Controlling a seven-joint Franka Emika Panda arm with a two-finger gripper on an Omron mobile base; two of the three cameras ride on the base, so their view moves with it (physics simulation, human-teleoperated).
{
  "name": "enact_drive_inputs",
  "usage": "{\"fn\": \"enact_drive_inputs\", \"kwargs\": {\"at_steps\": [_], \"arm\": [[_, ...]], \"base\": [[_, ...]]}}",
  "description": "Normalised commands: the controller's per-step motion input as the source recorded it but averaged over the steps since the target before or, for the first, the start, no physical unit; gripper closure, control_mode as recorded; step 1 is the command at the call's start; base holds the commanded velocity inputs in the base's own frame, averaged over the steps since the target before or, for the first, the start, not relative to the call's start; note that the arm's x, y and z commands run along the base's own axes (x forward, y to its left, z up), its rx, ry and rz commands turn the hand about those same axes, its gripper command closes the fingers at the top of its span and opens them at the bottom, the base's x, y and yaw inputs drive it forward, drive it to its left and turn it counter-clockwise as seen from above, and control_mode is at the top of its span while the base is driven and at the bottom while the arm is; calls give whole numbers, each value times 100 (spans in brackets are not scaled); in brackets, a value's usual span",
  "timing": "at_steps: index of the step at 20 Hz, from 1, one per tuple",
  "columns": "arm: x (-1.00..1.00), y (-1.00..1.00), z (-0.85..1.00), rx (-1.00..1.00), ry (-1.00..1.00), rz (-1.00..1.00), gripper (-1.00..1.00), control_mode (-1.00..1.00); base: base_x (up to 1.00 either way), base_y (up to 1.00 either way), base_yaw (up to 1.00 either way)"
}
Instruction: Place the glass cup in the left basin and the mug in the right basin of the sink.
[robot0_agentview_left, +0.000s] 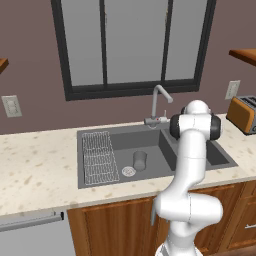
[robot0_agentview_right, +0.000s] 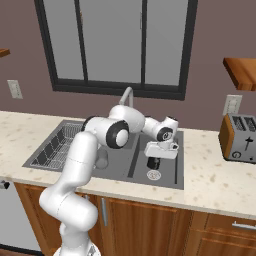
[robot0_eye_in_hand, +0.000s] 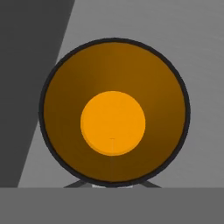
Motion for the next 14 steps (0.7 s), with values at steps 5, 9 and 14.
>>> {"fn": "enact_drive_inputs", "kwargs": {"at_steps": [5, 9, 14], "arm": [[7, -6, -32, 1, -2, 3, 100, -100], [8, -6, -32, 1, -6, 2, 100, -100], [5, -2, -34, 0, -7, 0, 100, -100]], "base": [[0, 0, 0], [0, 0, 0], [0, 0, 0]]}}
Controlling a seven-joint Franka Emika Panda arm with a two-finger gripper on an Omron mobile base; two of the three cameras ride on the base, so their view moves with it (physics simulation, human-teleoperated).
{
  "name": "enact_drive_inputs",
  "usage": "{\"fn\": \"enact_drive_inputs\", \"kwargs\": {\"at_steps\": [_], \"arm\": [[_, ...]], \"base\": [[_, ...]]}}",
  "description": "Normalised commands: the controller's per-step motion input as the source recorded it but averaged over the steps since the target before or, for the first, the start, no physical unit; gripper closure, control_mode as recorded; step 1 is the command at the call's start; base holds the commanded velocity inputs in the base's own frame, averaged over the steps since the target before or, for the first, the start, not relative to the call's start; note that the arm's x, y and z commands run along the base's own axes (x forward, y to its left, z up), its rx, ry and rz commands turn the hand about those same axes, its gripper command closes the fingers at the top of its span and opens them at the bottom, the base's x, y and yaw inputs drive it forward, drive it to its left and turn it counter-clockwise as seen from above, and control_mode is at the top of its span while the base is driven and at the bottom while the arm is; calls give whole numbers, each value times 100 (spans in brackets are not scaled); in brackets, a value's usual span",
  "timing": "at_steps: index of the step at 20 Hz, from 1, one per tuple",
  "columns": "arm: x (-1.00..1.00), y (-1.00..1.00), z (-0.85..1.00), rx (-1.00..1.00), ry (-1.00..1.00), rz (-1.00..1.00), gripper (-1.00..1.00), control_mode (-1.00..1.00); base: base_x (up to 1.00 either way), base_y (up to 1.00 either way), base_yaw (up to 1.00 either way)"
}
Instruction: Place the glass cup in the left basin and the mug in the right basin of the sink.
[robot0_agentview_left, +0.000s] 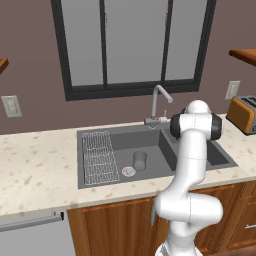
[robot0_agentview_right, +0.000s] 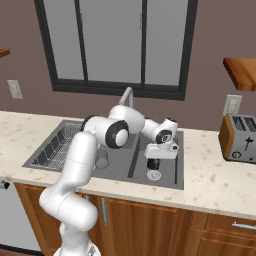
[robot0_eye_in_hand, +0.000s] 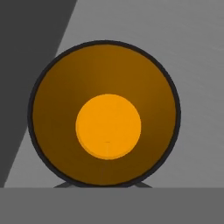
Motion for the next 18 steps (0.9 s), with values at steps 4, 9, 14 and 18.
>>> {"fn": "enact_drive_inputs", "kwargs": {"at_steps": [4, 9, 14, 18], "arm": [[0, 0, -35, 0, -5, 0, 100, -100], [3, 1, -26, 0, -3, 0, -100, -100], [0, 1, -14, 0, 0, -1, -100, -100], [0, 3, 0, 0, -1, -6, -100, -100]], "base": [[0, 0, 0], [0, 0, 0], [0, 0, 0], [0, 0, 0]]}}
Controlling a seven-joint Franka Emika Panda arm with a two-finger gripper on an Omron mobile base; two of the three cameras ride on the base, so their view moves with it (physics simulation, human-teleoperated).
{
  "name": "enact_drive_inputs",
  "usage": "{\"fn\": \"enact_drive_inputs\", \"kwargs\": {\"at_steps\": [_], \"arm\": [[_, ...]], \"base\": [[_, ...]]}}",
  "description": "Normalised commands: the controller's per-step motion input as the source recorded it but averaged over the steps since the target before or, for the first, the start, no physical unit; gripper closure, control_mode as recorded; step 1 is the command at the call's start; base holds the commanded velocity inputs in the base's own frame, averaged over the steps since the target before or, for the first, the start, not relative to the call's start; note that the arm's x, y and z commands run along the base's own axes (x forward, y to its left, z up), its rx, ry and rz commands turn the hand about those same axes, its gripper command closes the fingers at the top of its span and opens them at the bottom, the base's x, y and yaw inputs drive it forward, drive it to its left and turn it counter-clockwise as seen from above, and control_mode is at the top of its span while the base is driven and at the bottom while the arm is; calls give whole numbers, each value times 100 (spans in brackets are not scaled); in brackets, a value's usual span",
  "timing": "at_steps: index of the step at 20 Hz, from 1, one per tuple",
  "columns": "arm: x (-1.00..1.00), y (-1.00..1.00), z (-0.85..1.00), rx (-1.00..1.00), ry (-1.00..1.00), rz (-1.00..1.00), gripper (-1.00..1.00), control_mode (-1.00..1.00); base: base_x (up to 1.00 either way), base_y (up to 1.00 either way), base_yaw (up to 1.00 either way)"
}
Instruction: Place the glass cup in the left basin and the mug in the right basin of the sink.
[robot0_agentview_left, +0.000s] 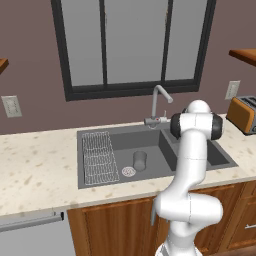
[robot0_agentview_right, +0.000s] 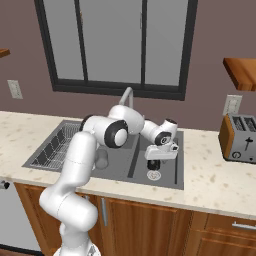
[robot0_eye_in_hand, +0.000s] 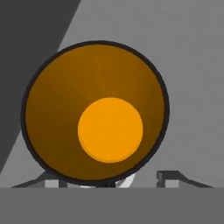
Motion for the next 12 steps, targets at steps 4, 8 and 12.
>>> {"fn": "enact_drive_inputs", "kwargs": {"at_steps": [4, 8, 12], "arm": [[-1, 5, 0, 0, 0, -9, -100, -100], [-6, 0, 1, 0, 0, -11, -100, -100], [-14, 0, 0, 0, 0, -10, -100, -100]], "base": [[0, 0, 0], [0, 0, 0], [0, 0, 0]]}}
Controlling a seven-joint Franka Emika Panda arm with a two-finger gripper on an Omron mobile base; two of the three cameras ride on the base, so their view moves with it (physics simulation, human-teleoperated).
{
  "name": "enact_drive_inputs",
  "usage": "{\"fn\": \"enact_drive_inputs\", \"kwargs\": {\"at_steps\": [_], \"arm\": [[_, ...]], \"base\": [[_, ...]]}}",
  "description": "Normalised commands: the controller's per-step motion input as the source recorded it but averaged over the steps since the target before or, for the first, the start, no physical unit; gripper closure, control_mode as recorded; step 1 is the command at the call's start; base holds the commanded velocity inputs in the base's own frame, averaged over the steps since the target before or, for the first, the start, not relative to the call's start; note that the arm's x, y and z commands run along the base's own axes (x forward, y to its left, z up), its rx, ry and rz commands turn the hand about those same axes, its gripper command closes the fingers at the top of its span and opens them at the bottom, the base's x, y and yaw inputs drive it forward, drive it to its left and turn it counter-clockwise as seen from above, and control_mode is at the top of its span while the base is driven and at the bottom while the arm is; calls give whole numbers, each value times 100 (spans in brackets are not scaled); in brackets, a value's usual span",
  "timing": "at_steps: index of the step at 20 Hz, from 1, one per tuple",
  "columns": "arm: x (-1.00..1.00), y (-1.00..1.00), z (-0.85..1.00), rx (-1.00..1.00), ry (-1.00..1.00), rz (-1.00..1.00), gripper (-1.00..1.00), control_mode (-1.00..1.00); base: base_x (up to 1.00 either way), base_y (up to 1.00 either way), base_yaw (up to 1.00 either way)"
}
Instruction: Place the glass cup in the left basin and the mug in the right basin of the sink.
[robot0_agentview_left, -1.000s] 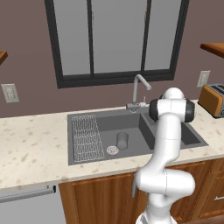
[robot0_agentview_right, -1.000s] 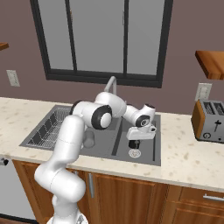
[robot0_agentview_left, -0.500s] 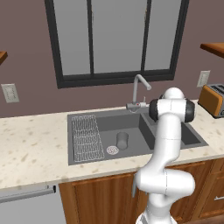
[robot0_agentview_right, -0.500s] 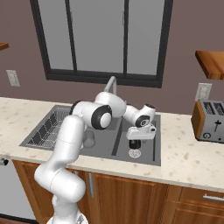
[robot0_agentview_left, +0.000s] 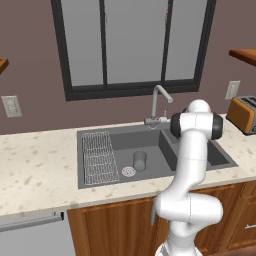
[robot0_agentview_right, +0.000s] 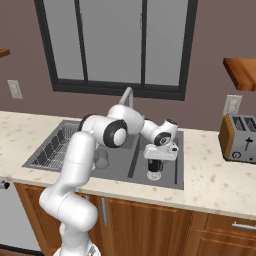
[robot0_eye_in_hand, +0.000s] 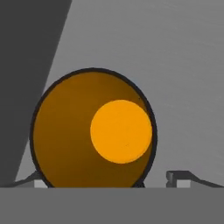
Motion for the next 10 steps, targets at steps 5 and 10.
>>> {"fn": "enact_drive_inputs", "kwargs": {"at_steps": [5, 10], "arm": [[-23, 4, -9, -1, -1, -12, -100, -100], [-9, 6, -10, -7, -16, -14, -100, -100]], "base": [[0, 0, 0], [0, 0, 0]]}}
